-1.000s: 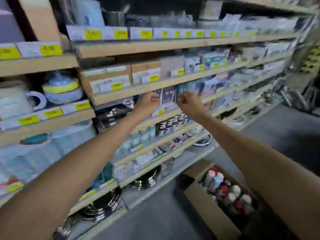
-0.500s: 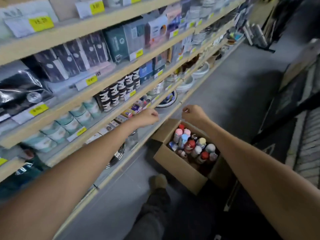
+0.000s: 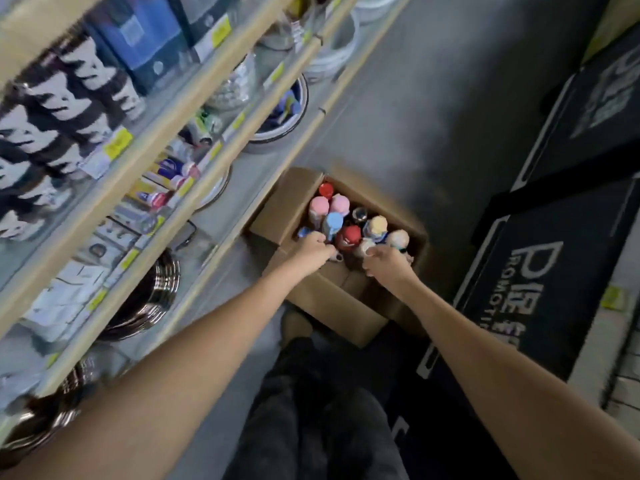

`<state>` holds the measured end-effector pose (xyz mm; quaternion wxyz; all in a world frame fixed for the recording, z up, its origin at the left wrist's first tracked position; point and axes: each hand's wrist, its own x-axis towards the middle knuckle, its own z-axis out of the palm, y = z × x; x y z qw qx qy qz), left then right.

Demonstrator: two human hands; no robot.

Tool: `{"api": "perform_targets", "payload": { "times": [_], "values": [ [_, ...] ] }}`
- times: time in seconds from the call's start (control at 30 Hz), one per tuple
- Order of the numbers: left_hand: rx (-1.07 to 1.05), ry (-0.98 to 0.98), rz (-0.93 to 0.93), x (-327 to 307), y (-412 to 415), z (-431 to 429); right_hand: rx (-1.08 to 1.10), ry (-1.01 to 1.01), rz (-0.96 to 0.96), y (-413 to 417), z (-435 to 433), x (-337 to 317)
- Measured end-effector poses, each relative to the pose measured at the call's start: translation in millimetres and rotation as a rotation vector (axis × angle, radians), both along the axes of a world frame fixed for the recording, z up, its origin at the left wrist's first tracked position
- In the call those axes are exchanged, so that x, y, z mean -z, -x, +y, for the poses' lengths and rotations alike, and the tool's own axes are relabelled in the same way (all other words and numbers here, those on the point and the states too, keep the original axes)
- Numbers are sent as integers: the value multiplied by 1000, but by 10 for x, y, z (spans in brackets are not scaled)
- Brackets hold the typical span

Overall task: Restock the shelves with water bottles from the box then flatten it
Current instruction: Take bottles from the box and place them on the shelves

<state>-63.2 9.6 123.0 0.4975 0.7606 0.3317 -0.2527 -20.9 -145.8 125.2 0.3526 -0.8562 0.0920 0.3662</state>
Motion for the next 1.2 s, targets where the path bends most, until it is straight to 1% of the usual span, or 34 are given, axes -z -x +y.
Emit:
{"api": "perform_targets", "payload": {
  "times": [0.07, 0.13, 0.23, 0.27, 0.37, 0.5, 0.6, 0.67, 0.73, 0.93, 1.1, 1.2],
  "values": [
    [-50, 35, 73, 457, -131, -85, -28, 33, 66, -138, -93, 494],
    [-110, 61, 88, 877, -177, -136, -66, 16, 99, -197, -120, 848],
    [-188, 112, 139, 1567, -302, -199, -29, 15, 138, -377, -143, 1533],
    [-223, 122, 162, 1915, -353, -238, -11, 11, 163, -433, -162, 1897],
    [-279, 150, 195, 2587, -430, -296, 84, -6, 226, -509, -213, 2576],
    [-358, 170, 228, 3560, -523, -455, 111, -30, 236, -596, -247, 3601],
    [-510, 262, 248, 4215, -637, -597, 71, 0, 236, -659, -263, 4312],
    [-568, 317, 247, 4505, -724, -658, 69, -7, 241, -692, -261, 4636],
    [-559, 341, 257, 4857, -839, -724, 41, -17, 241, -747, -251, 5031],
    [-624, 312, 319, 5568, -902, -777, -14, -12, 226, -783, -220, 5828],
    [-650, 306, 374, 5939, -875, -832, -209, 4, 238, -742, -249, 6210],
    [-679, 273, 342, 6007, -924, -831, -354, 8, 255, -733, -206, 6303]
  ]
}}
